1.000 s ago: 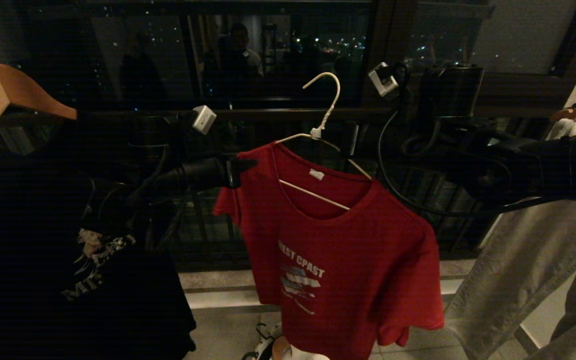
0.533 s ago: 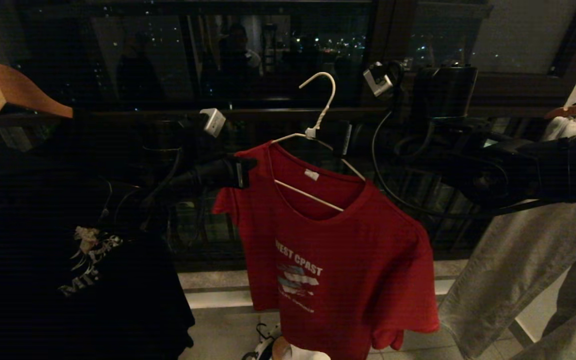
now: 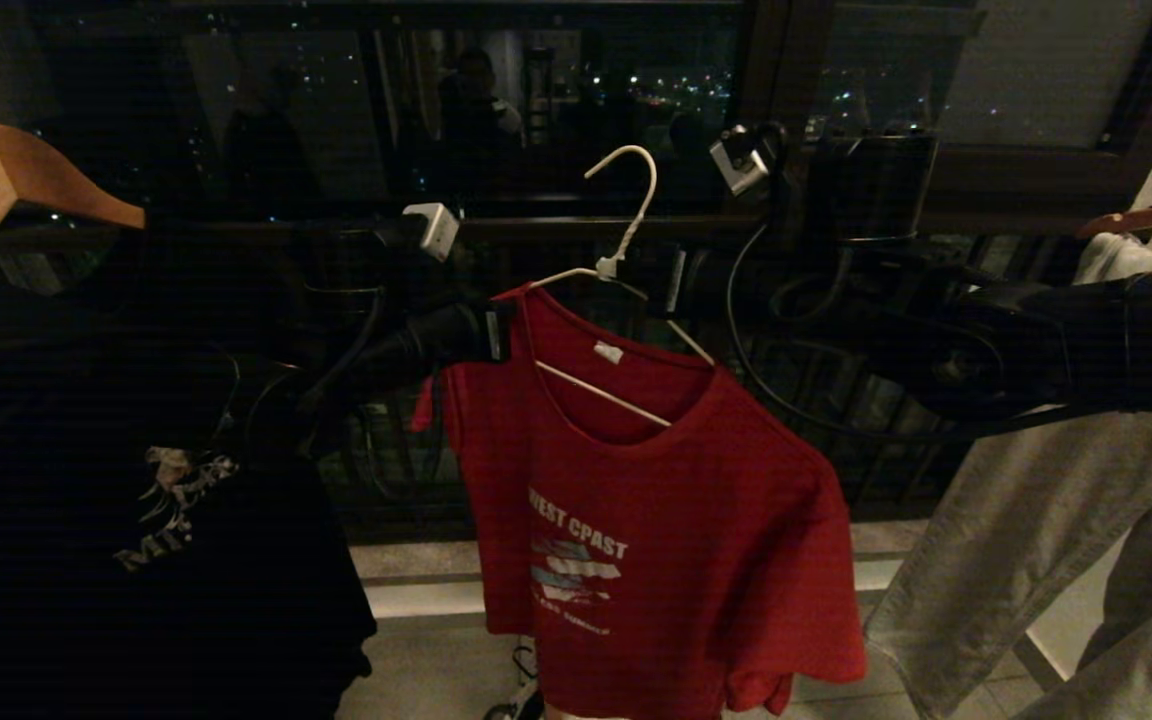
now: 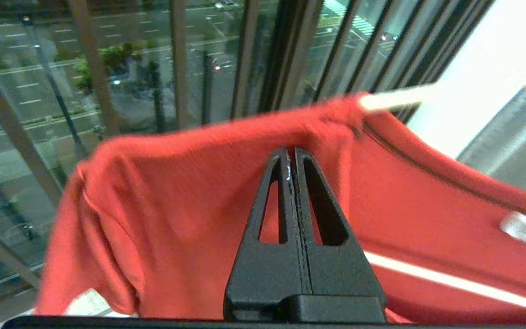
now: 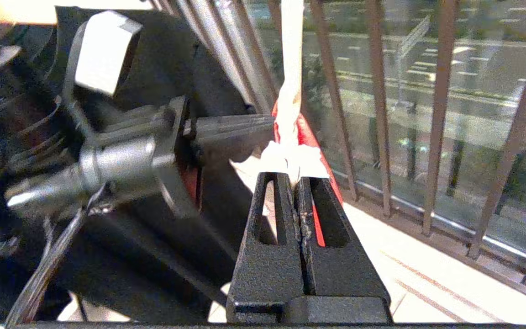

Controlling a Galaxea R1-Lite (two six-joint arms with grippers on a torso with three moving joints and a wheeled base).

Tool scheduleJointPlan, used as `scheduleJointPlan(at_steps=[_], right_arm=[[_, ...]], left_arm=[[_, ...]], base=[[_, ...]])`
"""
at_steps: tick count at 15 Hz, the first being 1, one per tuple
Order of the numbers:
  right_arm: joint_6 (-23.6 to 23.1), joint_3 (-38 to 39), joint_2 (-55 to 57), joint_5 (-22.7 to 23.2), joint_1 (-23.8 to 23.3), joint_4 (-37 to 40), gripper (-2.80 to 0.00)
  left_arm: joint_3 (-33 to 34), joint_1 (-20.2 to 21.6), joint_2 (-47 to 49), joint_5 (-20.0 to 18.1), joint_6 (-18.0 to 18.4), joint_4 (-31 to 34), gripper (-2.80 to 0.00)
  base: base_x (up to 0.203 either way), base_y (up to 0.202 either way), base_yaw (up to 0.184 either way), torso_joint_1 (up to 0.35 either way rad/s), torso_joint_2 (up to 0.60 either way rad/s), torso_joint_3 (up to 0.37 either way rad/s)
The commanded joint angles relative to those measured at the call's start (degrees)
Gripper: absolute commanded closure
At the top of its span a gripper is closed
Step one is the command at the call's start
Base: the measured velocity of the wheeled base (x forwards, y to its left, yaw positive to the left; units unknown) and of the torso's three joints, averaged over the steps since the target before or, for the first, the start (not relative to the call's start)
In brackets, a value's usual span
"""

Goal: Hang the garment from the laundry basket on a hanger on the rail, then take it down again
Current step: Take the clothes off the clothes rack

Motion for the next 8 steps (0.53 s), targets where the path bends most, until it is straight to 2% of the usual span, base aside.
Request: scheduleJointPlan(at_steps=[1, 3, 8], right_arm=[[0.3, -1.1, 0.9, -1.5, 0.1, -0.1, 0.0], [0.4, -1.7, 1.4, -2.2, 0.1, -0.1, 0.0], [0.9, -1.6, 1.3, -2.3, 0.8, -0.1, 0.0]], left_arm=[[0.6, -0.5, -1.2, -0.1, 0.0, 0.7, -2.8], [0.4, -1.2, -2.1, -0.1, -0.1, 4.3, -2.8], [0.2, -1.5, -1.7, 0.3, -0.2, 4.1, -2.8]], base=[[0.0, 0.0, 0.0, 0.0, 0.0, 0.0], [0.0, 0.0, 0.0, 0.0, 0.0, 0.0], [0.0, 0.0, 0.0, 0.0, 0.0, 0.0]])
